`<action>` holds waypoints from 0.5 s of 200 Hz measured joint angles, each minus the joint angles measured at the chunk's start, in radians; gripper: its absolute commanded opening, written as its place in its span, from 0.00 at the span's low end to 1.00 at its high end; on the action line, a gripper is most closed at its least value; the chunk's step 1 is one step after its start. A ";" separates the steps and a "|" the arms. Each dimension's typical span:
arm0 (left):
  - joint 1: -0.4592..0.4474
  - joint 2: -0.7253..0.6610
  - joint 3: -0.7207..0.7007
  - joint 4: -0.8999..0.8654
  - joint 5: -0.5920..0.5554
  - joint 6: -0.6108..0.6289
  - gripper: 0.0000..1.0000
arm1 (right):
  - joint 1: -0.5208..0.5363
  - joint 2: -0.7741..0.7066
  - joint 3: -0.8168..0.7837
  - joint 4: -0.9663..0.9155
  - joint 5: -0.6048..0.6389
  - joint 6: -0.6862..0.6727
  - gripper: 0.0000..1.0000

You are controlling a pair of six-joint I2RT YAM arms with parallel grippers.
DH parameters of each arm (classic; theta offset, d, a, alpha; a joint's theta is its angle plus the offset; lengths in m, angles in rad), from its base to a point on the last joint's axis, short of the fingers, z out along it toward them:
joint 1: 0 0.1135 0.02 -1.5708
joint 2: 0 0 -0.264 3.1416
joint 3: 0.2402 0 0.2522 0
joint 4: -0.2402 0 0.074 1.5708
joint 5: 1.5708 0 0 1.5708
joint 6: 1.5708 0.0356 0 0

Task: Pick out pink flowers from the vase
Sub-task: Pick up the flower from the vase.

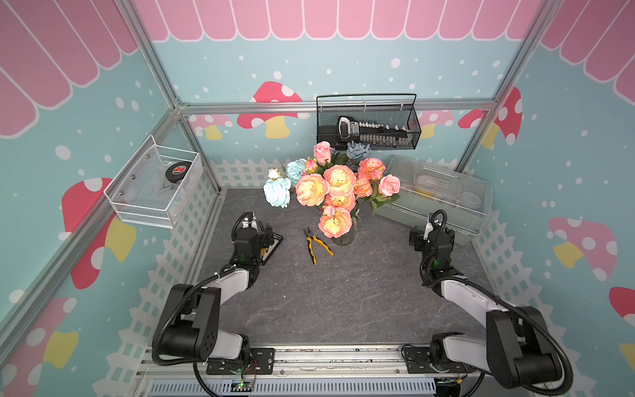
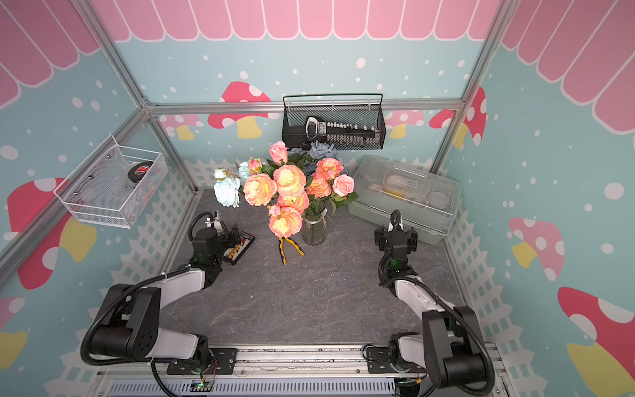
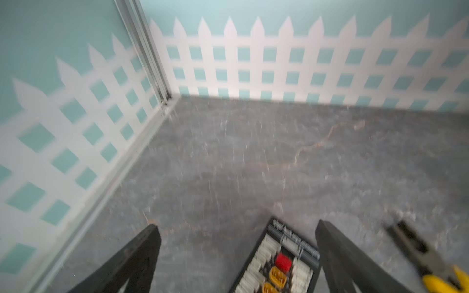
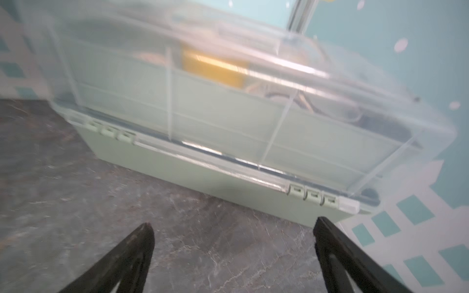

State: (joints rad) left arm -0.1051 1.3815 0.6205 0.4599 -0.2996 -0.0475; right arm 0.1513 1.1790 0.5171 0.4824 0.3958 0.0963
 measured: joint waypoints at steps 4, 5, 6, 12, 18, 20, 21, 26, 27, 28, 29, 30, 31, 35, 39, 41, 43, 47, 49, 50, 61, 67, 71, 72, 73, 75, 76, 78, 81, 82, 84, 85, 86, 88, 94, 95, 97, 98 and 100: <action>-0.005 -0.023 0.026 -0.029 -0.008 -0.003 0.97 | 0.020 -0.031 0.007 -0.016 -0.013 0.004 1.00; -0.006 -0.032 0.034 -0.040 -0.011 -0.007 0.97 | 0.024 -0.035 0.009 -0.019 -0.013 0.005 0.99; -0.008 -0.036 0.038 -0.045 -0.012 -0.008 0.97 | 0.030 -0.043 0.011 -0.023 -0.014 0.006 0.99; -0.016 -0.072 0.073 -0.086 -0.025 -0.019 0.99 | 0.064 -0.080 0.022 -0.039 -0.030 0.008 1.00; -0.026 -0.108 0.106 -0.131 -0.040 -0.037 0.99 | 0.109 -0.116 0.034 -0.052 -0.039 0.009 1.00; -0.029 -0.115 0.114 -0.141 -0.044 -0.041 0.99 | 0.122 -0.125 0.038 -0.057 -0.039 0.009 0.99; -0.031 -0.122 0.122 -0.152 -0.049 -0.045 0.99 | 0.126 -0.128 0.039 -0.058 -0.040 0.009 0.99; -0.040 -0.148 0.147 -0.185 -0.060 -0.065 0.99 | 0.163 -0.152 0.050 -0.067 -0.055 0.009 0.99; -0.042 -0.151 0.151 -0.191 -0.062 -0.068 0.99 | 0.168 -0.155 0.052 -0.069 -0.057 0.009 0.99; -0.043 -0.154 0.154 -0.198 -0.064 -0.071 0.99 | 0.172 -0.158 0.053 -0.071 -0.058 0.009 0.99; -0.045 -0.160 0.161 -0.208 -0.067 -0.076 0.99 | 0.181 -0.163 0.056 -0.073 -0.061 0.010 0.99; -0.047 -0.163 0.164 -0.213 -0.069 -0.079 0.99 | 0.185 -0.165 0.057 -0.074 -0.063 0.009 0.99; -0.050 -0.170 0.171 -0.224 -0.071 -0.086 0.99 | 0.193 -0.170 0.060 -0.077 -0.067 0.010 0.99; -0.057 -0.184 0.187 -0.253 -0.080 -0.102 0.99 | 0.212 -0.180 0.066 -0.085 -0.075 0.010 0.98; -0.067 -0.201 0.204 -0.286 -0.091 -0.126 0.99 | 0.234 -0.190 0.072 -0.095 -0.085 0.013 0.98; -0.072 -0.207 0.211 -0.300 -0.097 -0.135 0.99 | 0.243 -0.195 0.074 -0.099 -0.089 0.014 0.97; -0.076 -0.214 0.217 -0.316 -0.104 -0.146 0.99 | 0.251 -0.200 0.075 -0.102 -0.094 0.015 0.97; -0.089 -0.230 0.226 -0.343 -0.122 -0.172 0.99 | 0.266 -0.206 0.076 -0.109 -0.104 0.016 0.96; -0.095 -0.237 0.229 -0.357 -0.130 -0.184 0.99 | 0.273 -0.209 0.076 -0.113 -0.107 0.018 0.96; -0.097 -0.240 0.230 -0.362 -0.132 -0.188 0.99 | 0.275 -0.211 0.076 -0.116 -0.108 0.018 0.96; -0.142 -0.285 0.216 -0.409 -0.183 -0.243 0.99 | 0.320 -0.228 0.074 -0.144 -0.127 0.018 0.96; -0.176 -0.310 0.193 -0.422 -0.212 -0.264 0.99 | 0.344 -0.236 0.071 -0.159 -0.138 0.019 0.96; -0.198 -0.325 0.176 -0.427 -0.224 -0.275 0.99 | 0.356 -0.241 0.068 -0.168 -0.146 0.019 0.95; -0.207 -0.331 0.168 -0.426 -0.232 -0.278 0.99 | 0.362 -0.243 0.067 -0.171 -0.148 0.020 0.95; -0.211 -0.333 0.164 -0.426 -0.233 -0.280 0.99 | 0.364 -0.244 0.067 -0.171 -0.150 0.020 0.95; -0.223 -0.341 0.151 -0.425 -0.241 -0.286 0.99 | 0.371 -0.246 0.064 -0.176 -0.154 0.021 0.95; -0.232 -0.346 0.143 -0.426 -0.243 -0.290 0.99 | 0.373 -0.248 0.064 -0.177 -0.155 0.021 0.94; -0.242 -0.352 0.134 -0.426 -0.245 -0.291 0.99 | 0.381 -0.251 0.062 -0.182 -0.161 0.021 0.94; -0.264 -0.364 0.110 -0.422 -0.253 -0.298 0.99 | 0.393 -0.256 0.058 -0.186 -0.169 0.022 0.94; -0.267 -0.366 0.105 -0.422 -0.253 -0.299 0.99 | 0.396 -0.257 0.057 -0.187 -0.170 0.023 0.94; -0.279 -0.373 0.092 -0.422 -0.254 -0.303 0.99 | 0.401 -0.261 0.054 -0.190 -0.173 0.021 0.93; -0.283 -0.377 0.086 -0.422 -0.254 -0.304 0.99 | 0.404 -0.262 0.053 -0.192 -0.175 0.021 0.93; -0.292 -0.381 0.076 -0.422 -0.254 -0.306 0.99 | 0.409 -0.265 0.051 -0.193 -0.179 0.021 0.93; -0.303 -0.386 0.061 -0.418 -0.257 -0.310 0.99 | 0.417 -0.268 0.048 -0.195 -0.182 0.021 0.93; -0.330 -0.402 0.023 -0.411 -0.256 -0.317 0.99 | 0.437 -0.280 0.035 -0.195 -0.189 0.017 0.93; -0.335 -0.406 0.013 -0.409 -0.256 -0.319 0.99 | 0.442 -0.283 0.032 -0.195 -0.191 0.018 0.93; -0.343 -0.412 -0.001 -0.407 -0.254 -0.320 0.99 | 0.449 -0.289 0.026 -0.195 -0.195 0.017 0.93; -0.346 -0.414 -0.006 -0.405 -0.253 -0.321 0.99 | 0.452 -0.290 0.024 -0.194 -0.196 0.016 0.93; -0.355 -0.420 -0.022 -0.401 -0.253 -0.323 0.99 | 0.460 -0.294 0.019 -0.192 -0.197 0.014 0.93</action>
State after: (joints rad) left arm -0.4603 0.9615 0.5983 0.0593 -0.5529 -0.3706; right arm 0.6109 0.8845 0.5358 0.2905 0.1989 0.1108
